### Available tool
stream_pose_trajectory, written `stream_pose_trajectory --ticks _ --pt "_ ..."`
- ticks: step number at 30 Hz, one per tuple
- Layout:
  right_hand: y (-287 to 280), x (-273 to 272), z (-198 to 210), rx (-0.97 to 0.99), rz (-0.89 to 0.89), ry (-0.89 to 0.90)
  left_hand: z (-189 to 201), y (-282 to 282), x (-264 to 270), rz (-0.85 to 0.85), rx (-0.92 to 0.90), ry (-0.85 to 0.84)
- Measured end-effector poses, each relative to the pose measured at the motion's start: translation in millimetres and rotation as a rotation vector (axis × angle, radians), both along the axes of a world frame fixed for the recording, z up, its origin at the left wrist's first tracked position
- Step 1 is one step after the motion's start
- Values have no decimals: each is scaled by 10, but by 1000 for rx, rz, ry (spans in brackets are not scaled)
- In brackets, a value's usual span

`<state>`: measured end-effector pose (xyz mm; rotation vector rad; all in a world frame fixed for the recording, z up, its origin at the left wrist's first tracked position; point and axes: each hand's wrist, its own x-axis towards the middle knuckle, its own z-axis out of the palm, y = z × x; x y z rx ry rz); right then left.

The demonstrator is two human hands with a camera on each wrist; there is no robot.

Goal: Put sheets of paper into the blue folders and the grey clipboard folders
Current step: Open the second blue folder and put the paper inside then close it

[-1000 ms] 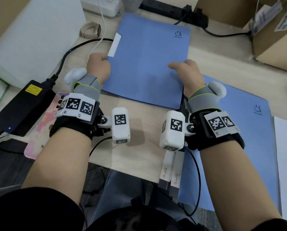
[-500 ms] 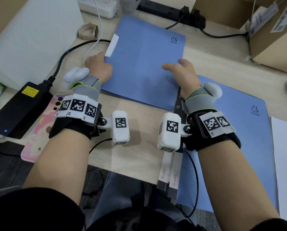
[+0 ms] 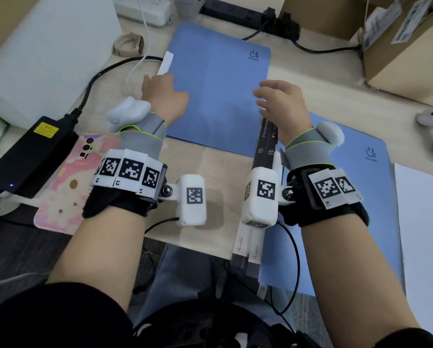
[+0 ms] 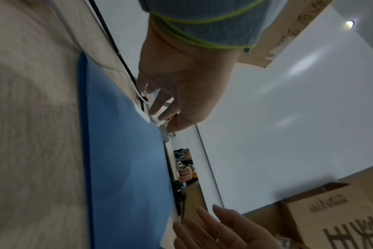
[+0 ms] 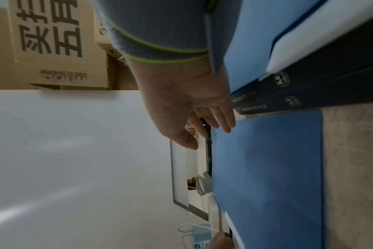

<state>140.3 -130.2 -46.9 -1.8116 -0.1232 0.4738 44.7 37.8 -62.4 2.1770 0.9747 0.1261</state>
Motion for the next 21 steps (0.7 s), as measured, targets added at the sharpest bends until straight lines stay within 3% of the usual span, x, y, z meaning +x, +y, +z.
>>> stream_pose_trajectory --ticks 11,21 --pt "-585 -365 223 116 -21 -105 225 -846 -48 -243 -160 -228" --pt "-1246 -661 170 113 -121 -221 233 -1619 -235 -342 -179 -205"
